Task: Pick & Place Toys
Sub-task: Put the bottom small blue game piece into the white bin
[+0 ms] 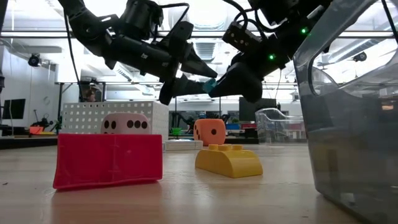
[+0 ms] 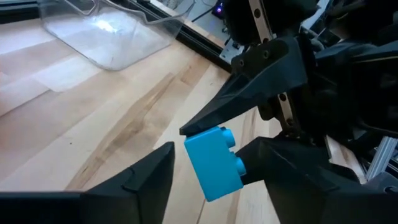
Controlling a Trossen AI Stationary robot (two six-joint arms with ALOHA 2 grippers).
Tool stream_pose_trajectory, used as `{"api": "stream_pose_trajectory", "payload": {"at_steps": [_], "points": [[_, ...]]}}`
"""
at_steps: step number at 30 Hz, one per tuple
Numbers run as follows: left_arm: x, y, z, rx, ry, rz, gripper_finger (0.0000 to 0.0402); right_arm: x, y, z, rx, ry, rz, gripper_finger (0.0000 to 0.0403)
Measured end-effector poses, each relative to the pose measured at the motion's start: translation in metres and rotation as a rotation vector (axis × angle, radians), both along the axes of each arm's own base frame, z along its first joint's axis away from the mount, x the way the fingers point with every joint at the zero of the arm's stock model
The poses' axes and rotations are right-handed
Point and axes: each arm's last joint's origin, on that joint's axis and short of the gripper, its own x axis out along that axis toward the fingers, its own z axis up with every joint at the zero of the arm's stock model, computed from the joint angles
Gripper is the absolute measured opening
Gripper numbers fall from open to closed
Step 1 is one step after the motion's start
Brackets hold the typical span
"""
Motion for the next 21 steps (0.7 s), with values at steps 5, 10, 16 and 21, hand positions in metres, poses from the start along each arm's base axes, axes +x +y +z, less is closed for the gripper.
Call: {"api": "stream_pose_trajectory", "payload": {"at_steps": [5, 10, 16, 21], "points": [[0.000, 0.000, 0.000, 0.001, 0.005, -0.006, 0.0210, 0.001, 0.000, -0.004, -0.002, 0.013, 0.000, 0.0133], [-0.001, 0.000, -0.002, -0.002, 0.022, -0.010, 0.0186, 0.007, 0.001, -0.006, -0.006, 0.019, 0.002, 0.0133], [0.001, -0.001, -0.009, -0.008, 0.047, -0.019, 0.0161, 0.016, 0.002, -0.006, -0.023, 0.030, 0.010, 0.0133], [0.002, -0.001, -0.017, -0.016, 0.070, -0.022, 0.0152, 0.020, 0.003, -0.009, -0.032, 0.063, 0.009, 0.0133]]}}
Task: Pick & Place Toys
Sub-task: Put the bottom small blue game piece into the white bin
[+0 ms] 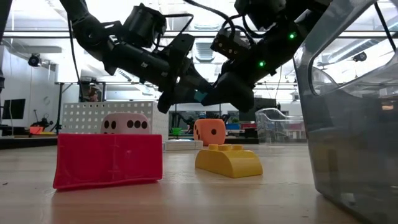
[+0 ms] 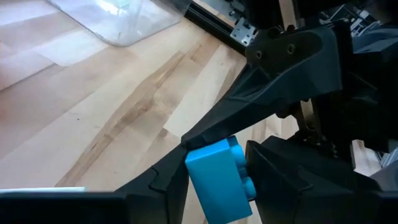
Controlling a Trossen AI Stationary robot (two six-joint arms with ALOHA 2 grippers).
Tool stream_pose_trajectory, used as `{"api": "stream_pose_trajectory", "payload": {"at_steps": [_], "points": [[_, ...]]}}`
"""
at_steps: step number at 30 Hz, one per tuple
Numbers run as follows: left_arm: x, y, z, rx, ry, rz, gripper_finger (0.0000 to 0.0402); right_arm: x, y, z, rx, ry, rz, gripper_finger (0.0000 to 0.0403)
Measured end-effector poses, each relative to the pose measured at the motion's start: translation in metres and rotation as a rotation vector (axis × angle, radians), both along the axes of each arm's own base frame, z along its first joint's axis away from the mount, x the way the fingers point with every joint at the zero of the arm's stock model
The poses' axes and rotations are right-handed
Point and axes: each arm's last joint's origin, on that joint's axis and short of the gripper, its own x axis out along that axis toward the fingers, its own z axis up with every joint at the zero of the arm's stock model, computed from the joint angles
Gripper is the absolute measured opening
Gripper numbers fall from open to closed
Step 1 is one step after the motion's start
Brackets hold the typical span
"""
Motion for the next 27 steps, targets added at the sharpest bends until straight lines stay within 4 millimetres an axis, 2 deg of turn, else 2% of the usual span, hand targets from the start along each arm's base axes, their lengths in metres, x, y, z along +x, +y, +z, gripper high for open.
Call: {"api": "stream_pose_trajectory", "payload": {"at_steps": [8, 12, 14, 19, 21, 24, 27], "points": [[0.0004, -0.0001, 0.0006, -0.031, -0.007, -0.001, 0.0100, 0.0000, -0.0006, -0.0003, -0.031, 0.009, -0.026, 0.0133], [0.0007, -0.0002, 0.0013, -0.028, -0.011, -0.008, 0.0099, -0.0015, -0.0002, 0.0032, -0.032, 0.009, -0.022, 0.0137], [0.0007, -0.0006, 0.0015, -0.006, -0.011, -0.031, 0.0098, -0.0023, 0.0006, 0.0047, -0.020, 0.006, -0.016, 0.0172], [0.0003, -0.0025, 0.0005, 0.014, 0.000, -0.084, 0.0090, -0.0042, 0.0031, 0.0057, -0.010, 0.016, -0.008, 0.0293], [0.0001, -0.0026, 0.0002, 0.011, 0.003, -0.092, 0.0090, -0.0052, 0.0035, 0.0051, -0.010, 0.027, -0.016, 0.0326], [-0.0006, -0.0029, -0.0005, 0.026, 0.011, -0.110, 0.0090, -0.0073, 0.0038, 0.0023, -0.006, 0.054, -0.023, 0.0356], [-0.0012, -0.0030, 0.0003, 0.040, 0.010, -0.118, 0.0090, -0.0095, 0.0037, -0.0006, 0.006, 0.075, -0.032, 0.0364]]}}
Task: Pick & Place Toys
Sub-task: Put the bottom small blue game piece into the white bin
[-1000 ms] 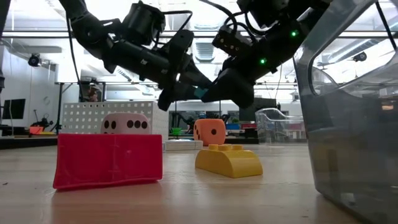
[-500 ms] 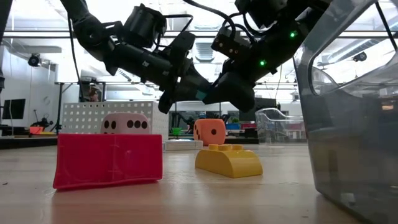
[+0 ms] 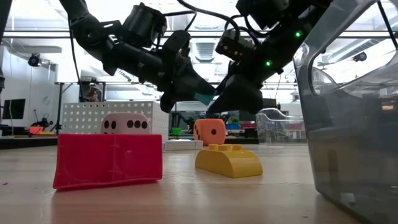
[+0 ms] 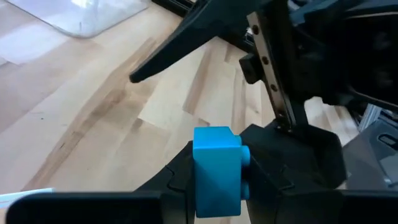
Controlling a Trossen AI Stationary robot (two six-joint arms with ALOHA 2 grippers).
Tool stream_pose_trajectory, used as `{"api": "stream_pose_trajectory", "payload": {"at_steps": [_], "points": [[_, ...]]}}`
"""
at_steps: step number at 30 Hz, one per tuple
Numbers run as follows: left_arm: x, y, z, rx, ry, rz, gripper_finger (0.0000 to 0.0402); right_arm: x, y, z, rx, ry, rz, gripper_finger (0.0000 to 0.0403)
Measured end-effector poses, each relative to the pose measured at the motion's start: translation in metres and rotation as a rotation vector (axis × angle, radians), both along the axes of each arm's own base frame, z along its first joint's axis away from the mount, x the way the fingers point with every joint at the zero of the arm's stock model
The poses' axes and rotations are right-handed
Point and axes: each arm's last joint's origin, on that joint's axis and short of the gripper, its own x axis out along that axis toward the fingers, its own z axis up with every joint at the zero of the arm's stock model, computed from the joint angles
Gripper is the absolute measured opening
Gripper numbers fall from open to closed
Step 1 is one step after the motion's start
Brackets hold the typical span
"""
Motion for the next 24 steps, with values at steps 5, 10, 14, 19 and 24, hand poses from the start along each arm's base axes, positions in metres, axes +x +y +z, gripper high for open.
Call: {"api": "stream_pose_trajectory", "payload": {"at_steps": [5, 10, 14, 19, 24], "points": [[-0.005, 0.001, 0.008, 0.031, 0.001, -0.003, 0.0090, -0.005, 0.001, -0.008, 0.045, 0.030, 0.021, 0.0366], [-0.020, 0.001, 0.021, 0.105, -0.033, 0.005, 0.0090, -0.013, 0.003, -0.011, 0.147, 0.000, 0.116, 0.0367], [-0.038, -0.001, 0.032, 0.165, -0.080, -0.005, 0.0090, -0.026, 0.005, -0.004, 0.246, -0.125, 0.255, 0.0367], [-0.066, -0.004, 0.043, 0.282, -0.142, -0.033, 0.0090, -0.055, 0.006, 0.007, 0.340, -0.349, 0.456, 0.0368], [-0.095, -0.004, 0.047, 0.409, -0.168, 0.046, 0.0090, -0.089, 0.001, 0.010, 0.396, -0.471, 0.473, 0.0368]]}}
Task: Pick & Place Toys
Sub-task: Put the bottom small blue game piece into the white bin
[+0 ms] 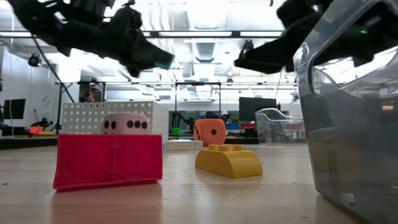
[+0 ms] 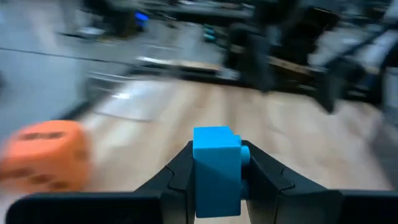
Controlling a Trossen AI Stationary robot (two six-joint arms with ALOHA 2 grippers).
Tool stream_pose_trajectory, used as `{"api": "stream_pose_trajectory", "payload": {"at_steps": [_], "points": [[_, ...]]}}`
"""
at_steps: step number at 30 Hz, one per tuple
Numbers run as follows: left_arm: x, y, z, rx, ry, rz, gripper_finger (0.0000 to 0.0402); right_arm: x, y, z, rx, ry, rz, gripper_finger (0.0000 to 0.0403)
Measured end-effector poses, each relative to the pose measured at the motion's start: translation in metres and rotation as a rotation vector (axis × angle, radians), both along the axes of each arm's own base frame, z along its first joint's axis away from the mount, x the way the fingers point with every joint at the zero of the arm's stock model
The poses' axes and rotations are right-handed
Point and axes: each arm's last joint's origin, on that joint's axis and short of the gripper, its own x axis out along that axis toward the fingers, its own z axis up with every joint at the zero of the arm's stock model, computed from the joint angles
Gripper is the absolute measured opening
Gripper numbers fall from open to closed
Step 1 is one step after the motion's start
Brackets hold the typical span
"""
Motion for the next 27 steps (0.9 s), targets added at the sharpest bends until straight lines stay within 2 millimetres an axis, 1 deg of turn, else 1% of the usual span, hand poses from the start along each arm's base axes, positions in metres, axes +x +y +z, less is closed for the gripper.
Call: {"api": "stream_pose_trajectory", "payload": {"at_steps": [3, 6, 10, 13, 20, 23, 25, 27], "points": [[-0.013, 0.005, 0.002, 0.031, -0.026, 0.140, 0.0090, -0.017, -0.002, -0.003, 0.040, 0.002, -0.006, 0.0368], [-0.021, 0.014, 0.004, 0.047, -0.042, 0.215, 0.0090, -0.027, -0.003, -0.004, 0.070, -0.007, -0.007, 0.0368], [-0.028, 0.032, 0.001, 0.049, -0.022, 0.304, 0.0090, -0.032, -0.003, -0.003, 0.080, -0.016, 0.017, 0.0368], [-0.034, 0.049, -0.004, 0.005, 0.009, 0.391, 0.0090, -0.031, -0.002, -0.003, 0.085, -0.020, 0.029, 0.0368], [-0.049, 0.081, -0.007, -0.120, 0.021, 0.584, 0.0090, -0.027, -0.001, -0.013, 0.091, 0.023, 0.036, 0.0368], [-0.053, 0.088, -0.011, -0.148, 0.041, 0.632, 0.0090, -0.024, 0.000, -0.017, 0.089, 0.037, 0.036, 0.0368], [-0.055, 0.090, -0.014, -0.159, 0.052, 0.645, 0.0091, -0.021, 0.000, -0.018, 0.088, 0.038, 0.035, 0.0368], [-0.056, 0.089, -0.016, -0.162, 0.061, 0.646, 0.0107, -0.017, 0.001, -0.019, 0.088, 0.044, 0.035, 0.0368]]}}
